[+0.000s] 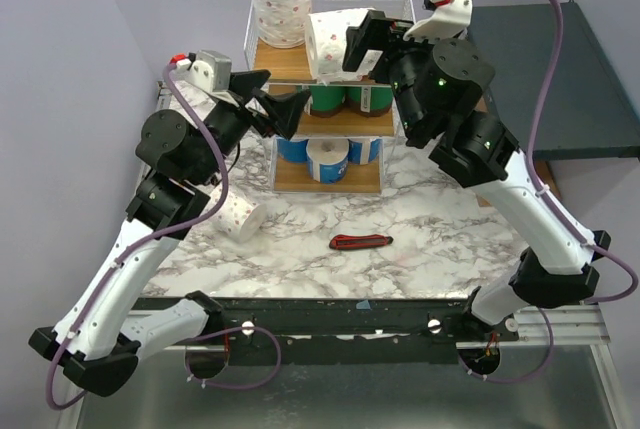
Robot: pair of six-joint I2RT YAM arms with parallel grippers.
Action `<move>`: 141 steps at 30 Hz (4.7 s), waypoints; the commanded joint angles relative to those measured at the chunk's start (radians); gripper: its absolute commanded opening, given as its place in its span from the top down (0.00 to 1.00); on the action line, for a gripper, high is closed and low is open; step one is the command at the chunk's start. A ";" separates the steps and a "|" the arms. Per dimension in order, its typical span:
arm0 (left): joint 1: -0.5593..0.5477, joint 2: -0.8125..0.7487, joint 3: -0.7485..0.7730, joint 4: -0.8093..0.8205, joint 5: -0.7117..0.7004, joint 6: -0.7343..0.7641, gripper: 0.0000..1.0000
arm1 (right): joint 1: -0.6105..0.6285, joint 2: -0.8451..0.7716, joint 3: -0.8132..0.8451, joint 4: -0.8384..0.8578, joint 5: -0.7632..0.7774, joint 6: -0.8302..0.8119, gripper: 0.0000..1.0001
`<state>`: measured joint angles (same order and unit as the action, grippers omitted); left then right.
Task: Place and organize the paper towels onto the shelf
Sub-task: Pick up the paper towel from the shelf.
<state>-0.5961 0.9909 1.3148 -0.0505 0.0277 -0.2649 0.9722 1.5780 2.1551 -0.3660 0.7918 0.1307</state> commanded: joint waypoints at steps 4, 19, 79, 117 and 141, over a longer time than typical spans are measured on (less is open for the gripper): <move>0.106 0.094 0.122 0.098 0.333 -0.200 0.01 | -0.003 -0.103 -0.164 0.125 0.035 0.003 0.00; 0.176 0.307 0.291 0.110 0.503 -0.324 0.04 | -0.003 -0.221 -0.307 0.187 0.006 0.035 0.00; 0.185 0.408 0.931 -0.713 0.309 0.056 0.81 | -0.003 -0.349 -0.539 0.329 -0.103 0.052 0.00; -0.231 0.638 1.208 -0.847 -0.447 0.589 0.82 | -0.002 -0.355 -0.954 0.941 -0.182 -0.285 0.00; -0.314 0.630 1.205 -0.932 -0.409 0.511 0.87 | -0.002 -0.484 -1.059 0.922 -0.207 -0.303 0.00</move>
<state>-0.9005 1.6367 2.4828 -0.9844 -0.4095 0.2893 0.9710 1.1217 1.1358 0.5388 0.6342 -0.1482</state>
